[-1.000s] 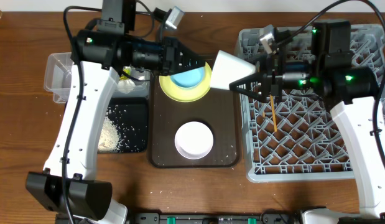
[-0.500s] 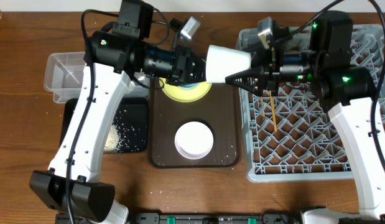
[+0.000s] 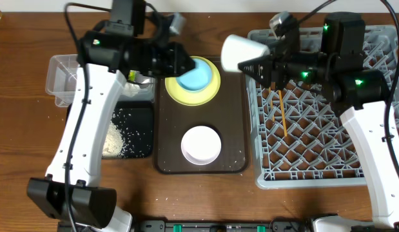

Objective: Sort waste into correct bins and load items into the dishwasher rack
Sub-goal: 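Carry the paper cup with the right gripper and set it in the rack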

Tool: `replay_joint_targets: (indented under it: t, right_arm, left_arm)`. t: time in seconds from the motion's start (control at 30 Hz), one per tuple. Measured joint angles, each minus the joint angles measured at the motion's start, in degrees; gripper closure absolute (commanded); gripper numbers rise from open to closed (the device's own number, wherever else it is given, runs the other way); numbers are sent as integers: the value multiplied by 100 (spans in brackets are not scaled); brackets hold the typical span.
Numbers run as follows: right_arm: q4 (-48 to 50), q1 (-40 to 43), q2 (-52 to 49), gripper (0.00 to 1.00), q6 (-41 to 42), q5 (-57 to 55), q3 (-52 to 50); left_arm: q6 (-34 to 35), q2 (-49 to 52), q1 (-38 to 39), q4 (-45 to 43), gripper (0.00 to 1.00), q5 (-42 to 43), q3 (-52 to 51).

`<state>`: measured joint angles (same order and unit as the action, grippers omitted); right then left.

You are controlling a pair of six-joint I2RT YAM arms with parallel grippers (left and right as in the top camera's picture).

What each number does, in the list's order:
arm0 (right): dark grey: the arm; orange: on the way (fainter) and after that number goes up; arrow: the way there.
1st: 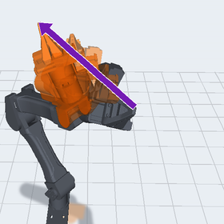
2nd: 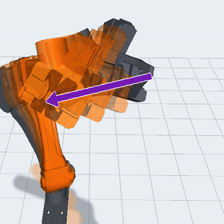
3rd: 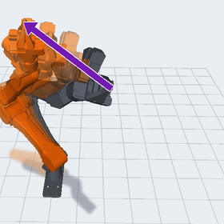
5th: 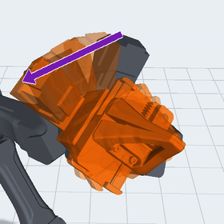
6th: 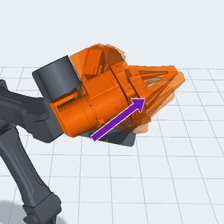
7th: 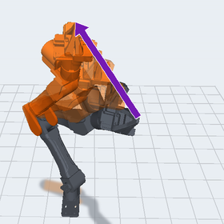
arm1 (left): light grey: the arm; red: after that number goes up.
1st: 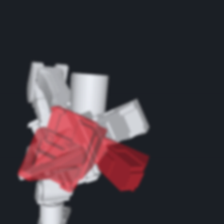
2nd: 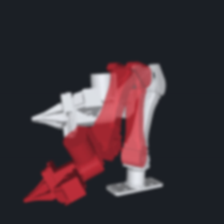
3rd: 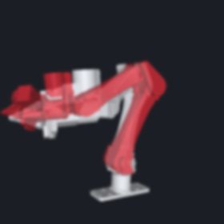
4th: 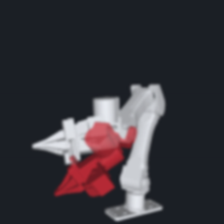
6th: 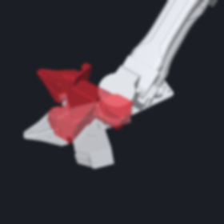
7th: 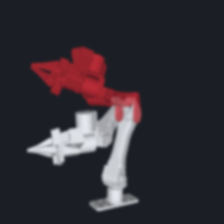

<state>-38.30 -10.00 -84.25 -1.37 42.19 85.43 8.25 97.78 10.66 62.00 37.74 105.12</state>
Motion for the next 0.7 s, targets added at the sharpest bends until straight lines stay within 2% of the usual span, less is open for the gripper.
replay_joint_targets:
  t: [0.07, 0.1, 0.27, 0.3, 0.4, 0.43, 0.5, 0.7]
  right_arm:
    - [-162, 0, 0, 67, 114, -914, 0]
    - [-234, 0, -2, 67, 155, -1355, 0]
    - [-398, 0, -26, 68, 273, -2944, 0]
    - [-400, 0, -68, 69, 293, -3198, 0]
    - [-400, 0, -223, 71, 323, -3495, 0]
    - [-393, 0, -313, 76, 330, -3569, 0]
    - [-358, 0, -518, 78, 334, -3683, 0]
    - [-50, 0, -1110, 80, 341, -3823, 0]
  left_arm:
    - [57, 0, -74, 136, 64, -649, 0]
    - [87, 0, -87, 186, 60, -905, 0]
    - [114, 0, -74, 345, 56, -1596, 0]
    - [114, 0, -74, 374, 51, -1668, 0]
    - [125, 0, -74, 444, 38, -1784, 0]
    - [144, 0, -74, 459, 32, -1823, 0]
    - [142, 0, -72, 474, 21, -1860, 0]
    - [149, 0, -72, 487, 16, -1908, 0]
